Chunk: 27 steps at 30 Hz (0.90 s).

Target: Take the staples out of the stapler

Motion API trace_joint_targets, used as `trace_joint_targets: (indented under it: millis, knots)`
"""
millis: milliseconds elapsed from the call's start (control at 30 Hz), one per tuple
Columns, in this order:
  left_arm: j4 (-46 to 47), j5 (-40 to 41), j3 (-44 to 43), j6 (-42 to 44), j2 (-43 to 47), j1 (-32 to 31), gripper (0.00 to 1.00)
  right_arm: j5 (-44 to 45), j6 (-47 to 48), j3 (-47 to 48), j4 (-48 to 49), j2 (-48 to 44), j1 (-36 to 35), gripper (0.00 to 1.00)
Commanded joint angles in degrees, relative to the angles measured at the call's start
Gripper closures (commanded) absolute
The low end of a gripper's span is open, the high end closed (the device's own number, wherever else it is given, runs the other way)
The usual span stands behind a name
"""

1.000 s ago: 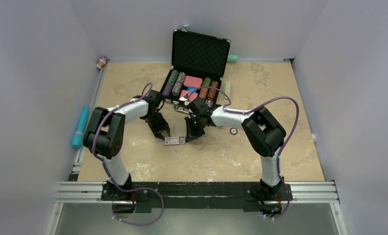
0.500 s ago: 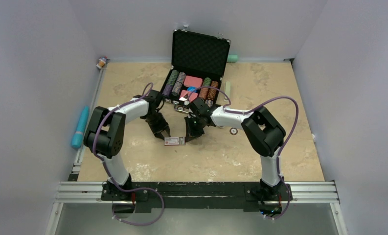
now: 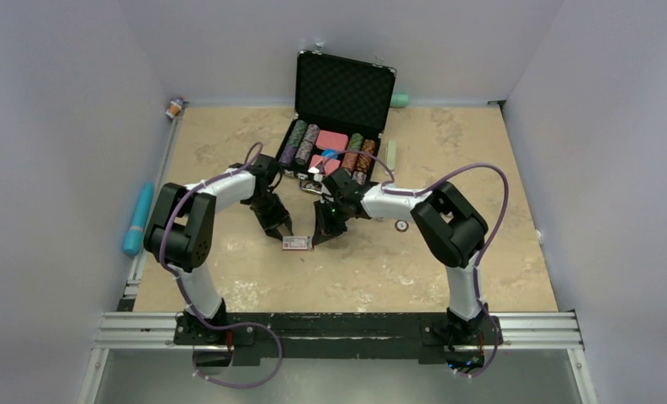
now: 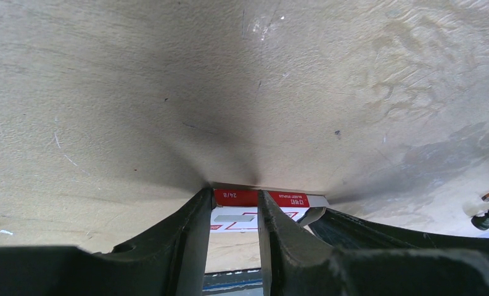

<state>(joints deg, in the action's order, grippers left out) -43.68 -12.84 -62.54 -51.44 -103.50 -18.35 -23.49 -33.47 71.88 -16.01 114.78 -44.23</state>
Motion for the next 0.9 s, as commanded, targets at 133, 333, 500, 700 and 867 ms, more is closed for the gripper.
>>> trace_joint_targets:
  millis: [133,333,500,700,867]
  knots:
    - [3.17,1.18,0.48,0.16,-1.83,0.33,0.63,-3.37,-1.71,-1.45,5.07,0.62,-0.50,1.00]
    - [3.46,1.05,0.84,0.01,-2.20,0.33,0.63,-4.79,-3.01,-2.50,7.68,0.76,-0.76,1.00]
    - [3.69,1.03,1.02,-0.04,-2.37,0.59,0.63,-5.64,-4.01,-3.12,9.52,0.95,-0.95,1.00]
    - [3.84,0.90,1.43,-0.18,-2.76,0.67,0.63,-5.92,-5.16,-4.06,12.00,0.51,-0.90,1.00]
    - [4.18,0.97,1.97,-0.29,-2.59,0.84,0.62,-6.54,-5.77,-4.61,14.44,0.08,-0.92,1.00]
